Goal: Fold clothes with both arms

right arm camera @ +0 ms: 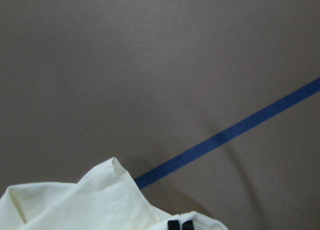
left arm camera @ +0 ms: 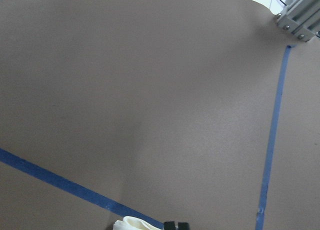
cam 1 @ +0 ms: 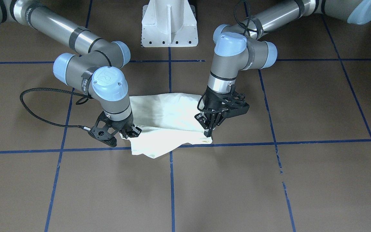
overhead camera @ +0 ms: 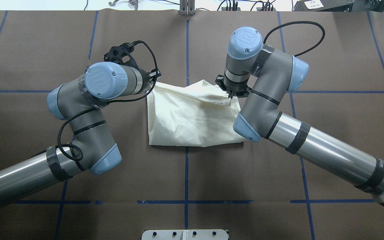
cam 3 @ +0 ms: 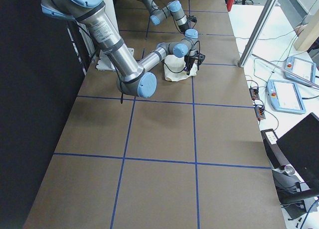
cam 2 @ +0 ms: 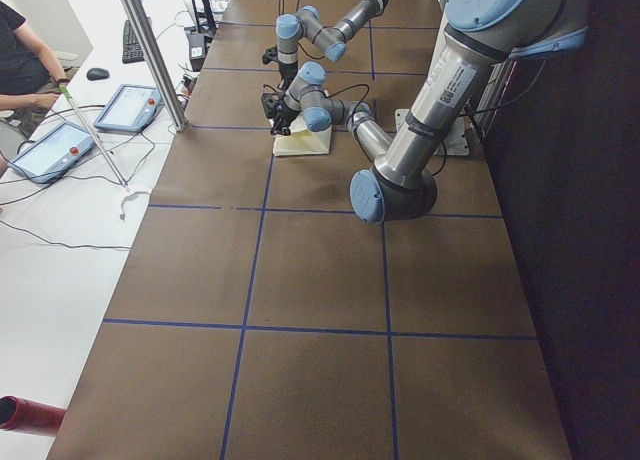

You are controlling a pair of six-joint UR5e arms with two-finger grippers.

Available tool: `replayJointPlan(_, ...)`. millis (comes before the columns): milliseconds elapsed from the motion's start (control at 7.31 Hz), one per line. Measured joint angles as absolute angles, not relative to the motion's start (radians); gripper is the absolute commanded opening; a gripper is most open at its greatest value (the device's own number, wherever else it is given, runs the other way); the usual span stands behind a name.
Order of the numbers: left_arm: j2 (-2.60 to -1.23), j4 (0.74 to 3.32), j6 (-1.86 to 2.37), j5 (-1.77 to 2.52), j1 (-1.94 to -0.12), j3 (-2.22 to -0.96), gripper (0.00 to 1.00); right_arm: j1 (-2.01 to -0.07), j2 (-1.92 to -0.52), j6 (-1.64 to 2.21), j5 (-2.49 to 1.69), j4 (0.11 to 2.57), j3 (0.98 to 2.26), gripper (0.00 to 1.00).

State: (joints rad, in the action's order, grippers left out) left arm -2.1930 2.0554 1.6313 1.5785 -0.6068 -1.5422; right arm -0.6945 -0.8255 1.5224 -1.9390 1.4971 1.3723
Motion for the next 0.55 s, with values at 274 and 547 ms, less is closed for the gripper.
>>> replayJointPlan(274, -2.125, 2.090, 1.630, 1.633, -0.607, -1.606, 0.05, -0.695, -0.825, 1.514, -1.939, 1.496, 1.372, 0.00)
replayJointPlan(547, -2.098, 2.095, 1.633, 1.644, -0.607, -1.626, 0.34, -0.696, -0.826, 1.508, -1.938, 1.495, 1.371, 0.00)
